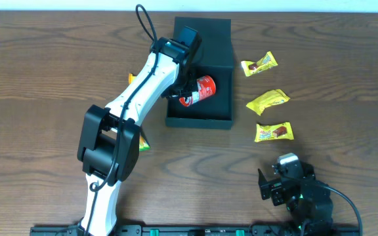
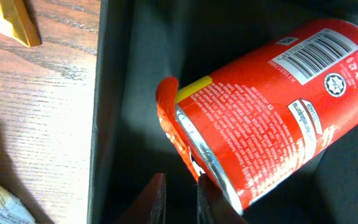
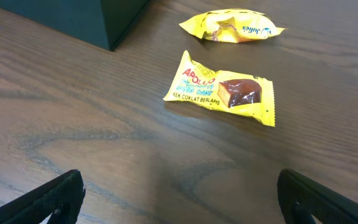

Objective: Pack container
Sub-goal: 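Push the can over inside the box with the left gripper, laying it down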

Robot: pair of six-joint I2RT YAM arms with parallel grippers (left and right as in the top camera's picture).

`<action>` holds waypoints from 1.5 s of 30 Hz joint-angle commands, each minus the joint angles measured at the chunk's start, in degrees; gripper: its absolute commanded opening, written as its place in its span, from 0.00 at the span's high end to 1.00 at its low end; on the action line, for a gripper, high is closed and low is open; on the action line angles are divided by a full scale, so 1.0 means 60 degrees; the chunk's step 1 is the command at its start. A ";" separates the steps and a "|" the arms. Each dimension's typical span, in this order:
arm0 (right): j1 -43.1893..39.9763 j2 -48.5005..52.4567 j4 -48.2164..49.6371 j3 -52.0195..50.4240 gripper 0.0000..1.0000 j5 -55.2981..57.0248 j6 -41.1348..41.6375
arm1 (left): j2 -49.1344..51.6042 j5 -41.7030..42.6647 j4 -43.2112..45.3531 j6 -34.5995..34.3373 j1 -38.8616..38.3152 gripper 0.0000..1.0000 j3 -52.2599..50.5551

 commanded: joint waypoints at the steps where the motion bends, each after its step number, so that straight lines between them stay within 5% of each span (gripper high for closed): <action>1: -0.0087 -0.0047 -0.0015 -0.0076 0.01 0.0033 -0.0073 | 0.0146 -0.0168 -0.0106 0.0138 0.0000 0.86 0.0044; 12: -0.0087 -0.0047 -0.0015 -0.0076 0.01 0.0033 -0.0073 | -0.1472 -0.0280 0.1217 0.0630 -0.0011 0.94 0.0244; 25: -0.0087 -0.0047 -0.0015 -0.0076 0.01 0.0033 -0.0073 | -0.0178 0.0098 0.2419 0.0561 -0.0018 0.94 0.0244; 33: -0.0087 -0.0047 -0.0015 -0.0076 0.01 0.0033 -0.0073 | -0.0127 0.0827 0.1763 0.0940 -0.0612 0.94 0.0251; 45: -0.0087 -0.0047 -0.0015 -0.0076 0.01 0.0033 -0.0073 | 0.0463 -0.0495 0.0670 0.1716 -0.1126 0.94 0.0208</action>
